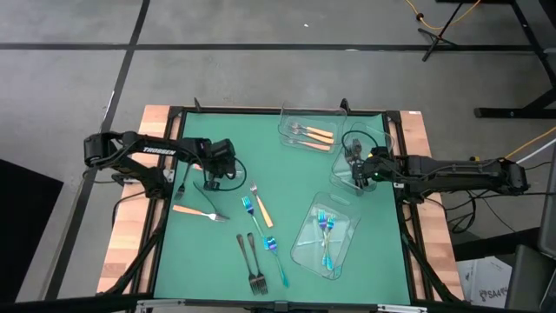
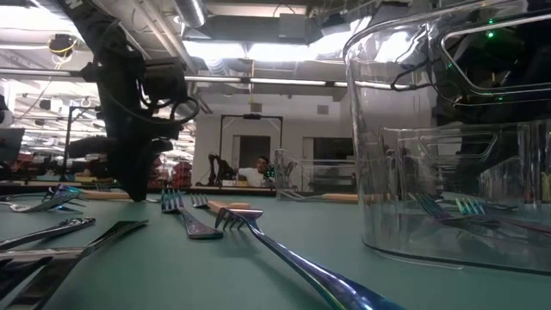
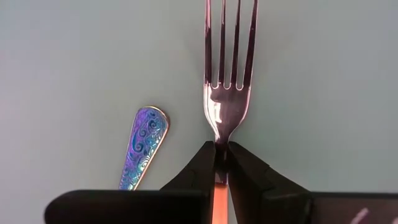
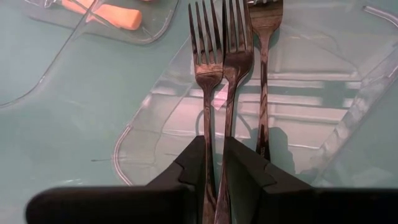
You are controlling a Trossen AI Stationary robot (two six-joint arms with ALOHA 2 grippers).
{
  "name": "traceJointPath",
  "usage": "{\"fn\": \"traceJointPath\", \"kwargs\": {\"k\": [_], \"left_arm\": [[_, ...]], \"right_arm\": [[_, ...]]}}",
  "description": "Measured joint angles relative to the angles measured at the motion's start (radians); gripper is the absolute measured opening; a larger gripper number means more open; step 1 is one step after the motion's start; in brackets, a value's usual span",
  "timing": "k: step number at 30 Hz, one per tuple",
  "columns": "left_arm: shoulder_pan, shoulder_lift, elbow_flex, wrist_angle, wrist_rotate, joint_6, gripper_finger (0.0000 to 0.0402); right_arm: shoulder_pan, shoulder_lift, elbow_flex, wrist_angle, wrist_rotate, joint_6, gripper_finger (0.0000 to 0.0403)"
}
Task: Sort silverware by color (type)
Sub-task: Put the orange fork into the top transparent bin
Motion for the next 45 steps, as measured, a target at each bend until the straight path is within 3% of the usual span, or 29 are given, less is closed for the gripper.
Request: {"fn": "traceJointPath", "kwargs": {"k": [9,14,23,32,45], "left_arm": [[0.0,0.0,0.0,0.012,0.002,-0.108,0.0023],[-0.002,0.002,-0.001,0.067,0.084,-0.196,0.0023],[-0.002,0.003,-0.003,0.191,0.174,-0.305,0.0023],[-0.002,0.003,-0.003,0.321,0.181,-0.399,0.0023],[-0.002,0.001,0.0,0.578,0.178,-0.504,0.0023]], "right_arm": [[0.0,0.0,0.0,0.0,0.0,0.0,0.0056],[0.0,-0.002,0.0,0.001,0.0,0.0,0.0056],[0.001,-0.084,-0.002,0.002,-0.008,0.0,0.0056],[0.001,-0.158,-0.002,0.017,-0.003,-0.046,0.0056],[0.0,-0.185,0.0,0.29,-0.028,-0.239,0.0056]]}}
